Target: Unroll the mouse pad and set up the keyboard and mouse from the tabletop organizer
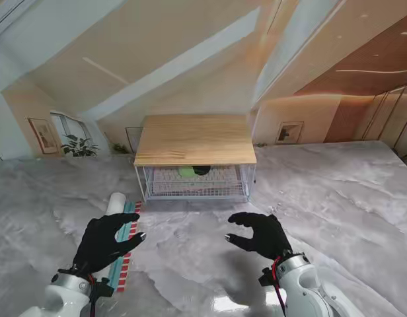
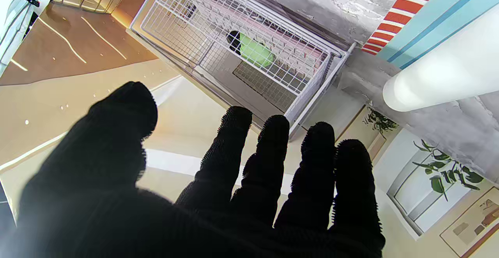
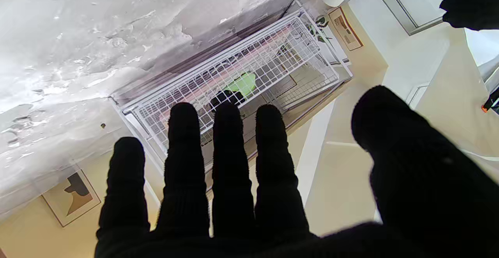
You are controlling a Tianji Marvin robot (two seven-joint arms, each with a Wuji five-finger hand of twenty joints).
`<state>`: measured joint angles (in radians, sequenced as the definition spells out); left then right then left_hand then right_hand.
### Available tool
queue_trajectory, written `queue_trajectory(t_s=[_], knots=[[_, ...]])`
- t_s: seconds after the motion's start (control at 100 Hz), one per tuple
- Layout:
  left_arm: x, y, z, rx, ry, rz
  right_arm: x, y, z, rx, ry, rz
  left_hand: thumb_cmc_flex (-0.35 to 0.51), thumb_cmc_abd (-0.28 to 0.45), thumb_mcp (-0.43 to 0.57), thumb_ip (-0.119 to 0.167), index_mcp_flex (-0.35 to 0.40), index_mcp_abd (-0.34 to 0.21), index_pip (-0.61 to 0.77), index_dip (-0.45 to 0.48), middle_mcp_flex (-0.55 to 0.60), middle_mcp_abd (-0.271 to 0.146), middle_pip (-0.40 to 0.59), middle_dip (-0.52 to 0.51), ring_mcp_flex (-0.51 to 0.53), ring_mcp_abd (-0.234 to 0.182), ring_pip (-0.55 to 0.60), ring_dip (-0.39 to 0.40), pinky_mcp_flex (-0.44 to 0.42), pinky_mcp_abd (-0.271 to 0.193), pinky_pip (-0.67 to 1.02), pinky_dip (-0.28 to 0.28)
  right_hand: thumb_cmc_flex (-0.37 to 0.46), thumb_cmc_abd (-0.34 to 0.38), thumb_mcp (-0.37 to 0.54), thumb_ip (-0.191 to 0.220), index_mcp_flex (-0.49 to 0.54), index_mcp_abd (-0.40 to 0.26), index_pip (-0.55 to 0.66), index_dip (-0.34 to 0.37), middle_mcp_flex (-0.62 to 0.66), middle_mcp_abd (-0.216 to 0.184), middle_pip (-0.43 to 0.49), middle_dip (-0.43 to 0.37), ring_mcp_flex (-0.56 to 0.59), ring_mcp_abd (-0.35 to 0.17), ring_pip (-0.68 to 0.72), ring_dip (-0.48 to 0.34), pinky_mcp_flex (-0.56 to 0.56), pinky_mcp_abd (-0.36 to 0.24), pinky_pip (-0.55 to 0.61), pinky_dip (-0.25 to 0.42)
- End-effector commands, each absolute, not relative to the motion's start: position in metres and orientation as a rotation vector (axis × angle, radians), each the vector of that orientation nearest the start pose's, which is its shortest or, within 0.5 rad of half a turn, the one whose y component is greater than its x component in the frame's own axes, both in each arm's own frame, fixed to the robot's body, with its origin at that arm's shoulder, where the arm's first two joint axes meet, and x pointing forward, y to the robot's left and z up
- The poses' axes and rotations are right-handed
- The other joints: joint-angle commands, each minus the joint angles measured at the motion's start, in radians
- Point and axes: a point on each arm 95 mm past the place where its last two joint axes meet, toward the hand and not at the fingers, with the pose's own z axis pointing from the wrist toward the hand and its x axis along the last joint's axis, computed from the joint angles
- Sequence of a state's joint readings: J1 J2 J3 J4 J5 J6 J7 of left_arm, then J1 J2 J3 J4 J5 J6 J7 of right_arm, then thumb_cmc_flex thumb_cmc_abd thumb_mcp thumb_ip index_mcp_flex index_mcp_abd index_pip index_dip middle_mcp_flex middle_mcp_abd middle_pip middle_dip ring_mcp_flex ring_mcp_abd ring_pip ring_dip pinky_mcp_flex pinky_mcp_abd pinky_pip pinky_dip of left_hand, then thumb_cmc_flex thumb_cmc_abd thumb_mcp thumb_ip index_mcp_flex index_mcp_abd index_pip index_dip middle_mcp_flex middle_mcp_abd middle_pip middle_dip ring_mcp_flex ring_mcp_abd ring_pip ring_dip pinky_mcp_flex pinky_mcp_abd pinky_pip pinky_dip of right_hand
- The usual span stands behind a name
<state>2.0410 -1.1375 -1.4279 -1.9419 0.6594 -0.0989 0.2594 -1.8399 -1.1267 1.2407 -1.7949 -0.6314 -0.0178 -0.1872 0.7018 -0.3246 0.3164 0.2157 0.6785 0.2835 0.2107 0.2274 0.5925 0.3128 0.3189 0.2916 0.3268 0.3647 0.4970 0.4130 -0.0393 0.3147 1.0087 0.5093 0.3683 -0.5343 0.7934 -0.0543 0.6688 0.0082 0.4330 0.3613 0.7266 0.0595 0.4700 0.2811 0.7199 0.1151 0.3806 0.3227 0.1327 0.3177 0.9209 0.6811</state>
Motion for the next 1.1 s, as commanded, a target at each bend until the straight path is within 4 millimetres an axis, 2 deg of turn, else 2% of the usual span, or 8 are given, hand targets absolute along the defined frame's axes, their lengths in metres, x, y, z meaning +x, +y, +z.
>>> queue_trajectory(t_s=[0.0,0.39,0.69,0.91,1.09], knots=[[0.284,0.015,-0.304,-1.516,1.022,-1.860,0.320,0.026,-0.335,-2.123,-1.558,-2.425,0.000,0.024,-0.001,-0.019,-0.009,-0.014,0.002,-0.009,-0.022,-0.028,0.003,-0.010,-0.025,-0.032,-0.002,-0.011,-0.010,-0.031,-0.006,-0.007,-0.003,0.010,-0.007,0.000,0.009,-0.005,-0.012,0.004,-0.016,-0.006,-0.006,-0.006,-0.039,-0.016,-0.004,-0.004,-0.021,-0.005,-0.010,-0.002],[0.283,0.016,-0.303,-1.509,1.019,-1.860,0.321,0.027,-0.335,-2.118,-1.551,-2.428,0.000,0.023,0.001,-0.019,-0.010,-0.015,0.003,-0.009,-0.021,-0.029,0.004,-0.009,-0.024,-0.033,-0.001,-0.010,-0.009,-0.029,-0.005,-0.006,-0.004,0.010,-0.007,0.000,0.009,-0.005,-0.013,0.004,-0.016,-0.005,-0.006,-0.006,-0.039,-0.017,-0.004,-0.004,-0.022,-0.005,-0.010,-0.002],[0.279,0.033,-0.297,-1.447,0.968,-1.810,0.321,0.027,-0.335,-2.110,-1.545,-2.437,0.008,0.018,0.006,-0.017,-0.021,-0.012,-0.001,-0.012,-0.038,-0.030,0.003,-0.010,-0.037,-0.036,-0.001,-0.010,-0.015,-0.037,-0.006,-0.006,-0.004,0.008,-0.006,0.000,0.008,-0.005,-0.013,0.004,-0.017,-0.005,-0.007,-0.006,-0.039,-0.016,-0.004,-0.005,-0.022,-0.004,-0.009,-0.002],[0.278,0.050,-0.293,-1.380,0.912,-1.698,0.321,0.029,-0.336,-2.106,-1.546,-2.425,0.008,-0.016,0.010,-0.014,-0.104,-0.009,-0.027,-0.022,-0.136,-0.045,-0.002,-0.011,-0.112,-0.064,-0.022,-0.019,-0.051,-0.065,-0.026,-0.017,-0.005,0.009,-0.006,0.000,0.007,-0.005,-0.013,0.004,-0.018,-0.006,-0.007,-0.006,-0.040,-0.016,-0.004,-0.005,-0.022,-0.005,-0.009,-0.002],[0.280,0.056,-0.294,-1.387,0.917,-1.577,0.323,0.032,-0.337,-2.101,-1.548,-2.413,-0.008,-0.043,-0.018,-0.032,-0.217,0.002,-0.040,-0.036,-0.244,-0.052,0.001,-0.018,-0.190,-0.080,-0.047,-0.031,-0.043,-0.086,-0.139,-0.079,-0.004,0.009,-0.006,0.000,0.007,-0.006,-0.013,0.004,-0.018,-0.005,-0.006,-0.006,-0.041,-0.016,-0.004,-0.005,-0.023,-0.005,-0.009,-0.002]])
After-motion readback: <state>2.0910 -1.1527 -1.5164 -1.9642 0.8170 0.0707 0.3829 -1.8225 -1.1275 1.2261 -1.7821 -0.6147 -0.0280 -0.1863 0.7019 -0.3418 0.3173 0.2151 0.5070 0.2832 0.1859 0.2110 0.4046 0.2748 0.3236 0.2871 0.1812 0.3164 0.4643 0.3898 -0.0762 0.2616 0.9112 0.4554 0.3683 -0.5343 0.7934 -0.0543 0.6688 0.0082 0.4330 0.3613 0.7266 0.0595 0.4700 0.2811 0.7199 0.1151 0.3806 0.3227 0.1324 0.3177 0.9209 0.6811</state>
